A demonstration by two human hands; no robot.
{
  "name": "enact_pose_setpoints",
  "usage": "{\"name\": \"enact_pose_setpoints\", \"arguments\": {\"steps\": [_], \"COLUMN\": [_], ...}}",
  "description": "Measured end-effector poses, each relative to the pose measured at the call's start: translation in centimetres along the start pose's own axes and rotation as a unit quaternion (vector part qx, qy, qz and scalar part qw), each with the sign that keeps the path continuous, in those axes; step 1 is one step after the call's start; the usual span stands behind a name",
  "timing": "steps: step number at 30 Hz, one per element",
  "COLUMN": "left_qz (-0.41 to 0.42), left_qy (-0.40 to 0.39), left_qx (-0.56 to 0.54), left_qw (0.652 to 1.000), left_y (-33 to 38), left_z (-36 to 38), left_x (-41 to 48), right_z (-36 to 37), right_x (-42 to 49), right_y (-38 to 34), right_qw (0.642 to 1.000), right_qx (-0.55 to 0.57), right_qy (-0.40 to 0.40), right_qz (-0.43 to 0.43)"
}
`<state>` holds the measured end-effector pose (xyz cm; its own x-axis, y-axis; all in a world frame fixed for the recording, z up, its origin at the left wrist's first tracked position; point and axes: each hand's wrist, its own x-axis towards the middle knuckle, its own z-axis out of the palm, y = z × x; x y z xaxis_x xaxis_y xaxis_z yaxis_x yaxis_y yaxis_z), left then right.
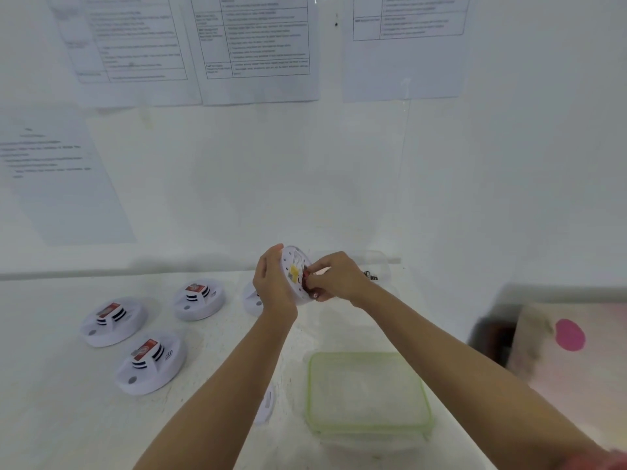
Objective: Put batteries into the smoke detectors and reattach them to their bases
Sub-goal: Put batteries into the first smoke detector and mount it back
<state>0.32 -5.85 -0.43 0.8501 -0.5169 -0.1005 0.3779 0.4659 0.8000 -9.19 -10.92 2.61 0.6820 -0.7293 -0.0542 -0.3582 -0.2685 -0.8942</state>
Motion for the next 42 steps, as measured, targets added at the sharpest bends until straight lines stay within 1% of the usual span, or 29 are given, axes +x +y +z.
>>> {"name": "enact_pose_setpoints", "arguments": {"steps": [2,3,5,8,11,14,15,16,17,19,20,21,23,25,29,31,35,39,42], "left_qz": [-0.006,-0.009,-0.026,-0.045,-0.056,-0.075,-0.086,-0.093,-0.099,-0.116,-0.124,-0.137,-0.160,-0.164,-0.151,-0.141,-0.146,-0.139,-0.128], "left_qy": [-0.008,-0.014,-0.031,-0.061,-0.070,-0.092,-0.105,-0.115,-0.123,-0.134,-0.133,-0.136,-0.135,-0.135,-0.165,-0.177,-0.199,-0.183,-0.174], "left_qx": [-0.002,-0.005,-0.020,-0.029,-0.029,-0.028,-0.031,-0.031,-0.032,-0.035,-0.033,-0.037,-0.059,-0.066,-0.085,-0.089,-0.072,-0.065,-0.066], "left_qw": [1.000,1.000,0.999,0.997,0.996,0.993,0.990,0.989,0.987,0.983,0.983,0.981,0.976,0.975,0.971,0.970,0.966,0.971,0.974], "left_y": [0.0,0.0,0.2,0.2,0.0,-0.1,-0.1,0.0,0.1,0.2,0.2,0.1,0.2,0.2,0.2,0.2,0.3,0.0,-0.2], "left_z": [-0.5,-0.8,-1.5,-2.1,-2.2,-2.3,-2.3,-2.3,-2.3,-2.4,-2.4,-2.3,-2.1,-1.8,-1.6,-1.6,-1.4,-1.4,-1.4], "left_x": [0.4,0.7,1.4,2.0,2.1,2.3,2.3,2.3,2.3,2.5,2.6,2.7,2.7,2.6,2.2,2.1,1.7,1.5,1.6], "right_z": [-0.7,-1.1,-1.4,-0.1,1.6,2.1,2.0,1.7,1.3,0.3,0.0,-0.3,-0.2,0.1,0.1,0.0,-0.3,-0.5,-0.4], "right_x": [0.4,0.6,1.1,1.2,1.9,1.7,1.8,1.9,1.9,1.9,1.8,1.5,1.0,0.7,0.0,-0.4,-0.8,-0.9,-1.1], "right_y": [0.2,0.3,1.2,2.3,3.7,4.2,4.4,4.4,4.2,3.3,2.7,2.1,1.5,1.3,1.5,1.4,1.3,1.2,1.0], "right_qw": [0.999,0.998,0.989,0.966,0.950,0.946,0.943,0.946,0.957,0.980,0.984,0.987,0.988,0.985,0.981,0.980,0.977,0.975,0.973], "right_qx": [0.006,-0.016,-0.106,-0.202,-0.277,-0.298,-0.304,-0.298,-0.271,-0.194,-0.158,-0.135,-0.128,-0.153,-0.165,-0.166,-0.176,-0.190,-0.205], "right_qy": [0.025,0.029,0.003,-0.051,-0.067,-0.089,-0.094,-0.084,-0.055,0.042,0.078,0.081,0.045,0.027,0.034,0.035,0.028,0.008,0.009], "right_qz": [0.039,0.060,0.107,0.153,0.127,0.096,0.101,0.096,0.081,0.025,-0.009,-0.039,-0.069,-0.076,-0.098,-0.104,-0.115,-0.114,-0.109]}}
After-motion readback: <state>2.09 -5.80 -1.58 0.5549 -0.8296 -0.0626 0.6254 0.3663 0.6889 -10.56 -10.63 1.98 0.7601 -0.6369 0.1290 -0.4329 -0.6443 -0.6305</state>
